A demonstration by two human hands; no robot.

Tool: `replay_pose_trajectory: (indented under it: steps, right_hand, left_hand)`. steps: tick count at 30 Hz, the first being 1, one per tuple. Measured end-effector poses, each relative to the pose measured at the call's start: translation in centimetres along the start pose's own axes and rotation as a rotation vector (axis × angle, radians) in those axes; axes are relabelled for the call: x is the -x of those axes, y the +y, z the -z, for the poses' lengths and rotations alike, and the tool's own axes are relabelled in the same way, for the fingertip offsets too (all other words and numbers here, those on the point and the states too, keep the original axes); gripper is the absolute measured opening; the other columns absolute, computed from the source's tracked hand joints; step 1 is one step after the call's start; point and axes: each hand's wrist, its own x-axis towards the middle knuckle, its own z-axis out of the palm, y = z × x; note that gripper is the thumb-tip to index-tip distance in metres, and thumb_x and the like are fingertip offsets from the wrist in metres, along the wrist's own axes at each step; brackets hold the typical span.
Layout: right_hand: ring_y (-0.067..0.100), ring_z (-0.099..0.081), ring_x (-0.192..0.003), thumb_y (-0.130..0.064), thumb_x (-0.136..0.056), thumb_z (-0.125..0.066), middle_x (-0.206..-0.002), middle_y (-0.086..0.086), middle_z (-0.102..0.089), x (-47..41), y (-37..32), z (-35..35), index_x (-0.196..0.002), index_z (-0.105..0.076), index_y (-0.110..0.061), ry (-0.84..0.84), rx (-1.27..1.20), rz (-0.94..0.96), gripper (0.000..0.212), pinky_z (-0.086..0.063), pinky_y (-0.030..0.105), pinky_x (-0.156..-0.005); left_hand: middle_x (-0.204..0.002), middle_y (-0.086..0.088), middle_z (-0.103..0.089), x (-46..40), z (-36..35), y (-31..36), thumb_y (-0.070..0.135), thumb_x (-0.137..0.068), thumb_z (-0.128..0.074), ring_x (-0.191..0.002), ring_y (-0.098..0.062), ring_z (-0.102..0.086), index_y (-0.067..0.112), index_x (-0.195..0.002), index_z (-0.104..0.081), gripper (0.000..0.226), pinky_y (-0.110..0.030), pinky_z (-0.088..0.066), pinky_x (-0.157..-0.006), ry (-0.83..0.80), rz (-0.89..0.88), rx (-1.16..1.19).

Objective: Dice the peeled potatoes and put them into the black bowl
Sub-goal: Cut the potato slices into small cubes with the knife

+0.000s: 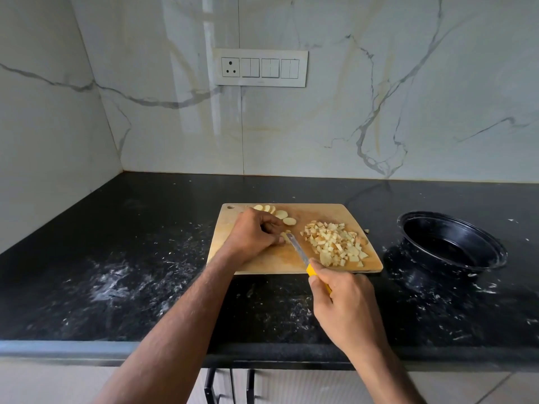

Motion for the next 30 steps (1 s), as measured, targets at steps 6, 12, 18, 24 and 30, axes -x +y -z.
replay_pose_trajectory:
  steps: [6, 12, 18, 24, 30]
  right_hand:
    - [0.01, -0.055, -0.048, -0.023, -0.095, -0.062, -0.079, -0.003, -0.076, -1.7, -0.7, -1.0, -0.124, -0.07, -0.017, -0.045, 0.036, 0.022, 0.03, -0.045, 0.017, -0.051]
    - [0.012, -0.06, -0.051, -0.025, -0.096, -0.062, -0.078, -0.004, -0.076, -1.8, -0.4, -1.3, -0.124, -0.07, -0.018, -0.056, 0.034, 0.028, 0.03, -0.051, 0.02, -0.049]
    - [0.011, -0.055, -0.046, -0.025, -0.098, -0.061, -0.069, -0.005, -0.072, -1.8, -0.4, -1.2, -0.122, -0.071, -0.018, -0.083, -0.005, 0.011, 0.028, -0.037, 0.012, -0.042]
    - [0.012, -0.044, -0.04, -0.028, -0.1, -0.056, -0.053, -0.007, -0.056, -2.1, -0.4, -1.0, -0.115, -0.074, -0.014, -0.155, -0.038, -0.03, 0.027, -0.034, 0.021, -0.039]
    - [0.01, -0.039, -0.041, -0.03, -0.101, -0.049, -0.055, -0.008, -0.051, -3.4, -1.1, -1.7, -0.107, -0.075, -0.014, -0.192, 0.102, 0.004, 0.03, -0.022, 0.019, -0.04]
  left_hand:
    - [-0.082, 0.004, -0.076, 0.1, 0.3, -0.1, -0.002, -0.068, -0.089, -0.075, -0.001, -0.071, 0.01, -0.104, -0.077, 0.039, -0.013, -0.056, -0.073, -0.007, 0.007, 0.039]
    - [-0.08, 0.002, -0.077, 0.0, 0.3, 0.0, -0.002, -0.07, -0.087, -0.074, -0.004, -0.073, 0.01, -0.097, -0.078, 0.031, -0.012, -0.055, -0.07, 0.003, 0.031, 0.06]
    - [-0.079, 0.002, -0.077, 0.0, 0.3, -0.1, 0.001, -0.071, -0.088, -0.076, -0.008, -0.074, 0.016, -0.093, -0.079, 0.028, -0.016, -0.058, -0.073, 0.004, 0.033, 0.082]
    - [-0.076, 0.003, -0.077, -0.1, 0.2, -0.2, 0.001, -0.072, -0.087, -0.075, -0.008, -0.074, 0.011, -0.1, -0.078, 0.031, -0.018, -0.058, -0.075, -0.02, 0.029, 0.081]
    - [-0.074, 0.0, -0.076, 0.1, 0.2, -0.1, 0.001, -0.074, -0.086, -0.075, -0.01, -0.074, 0.012, -0.101, -0.078, 0.031, -0.02, -0.058, -0.075, -0.017, 0.008, 0.049]
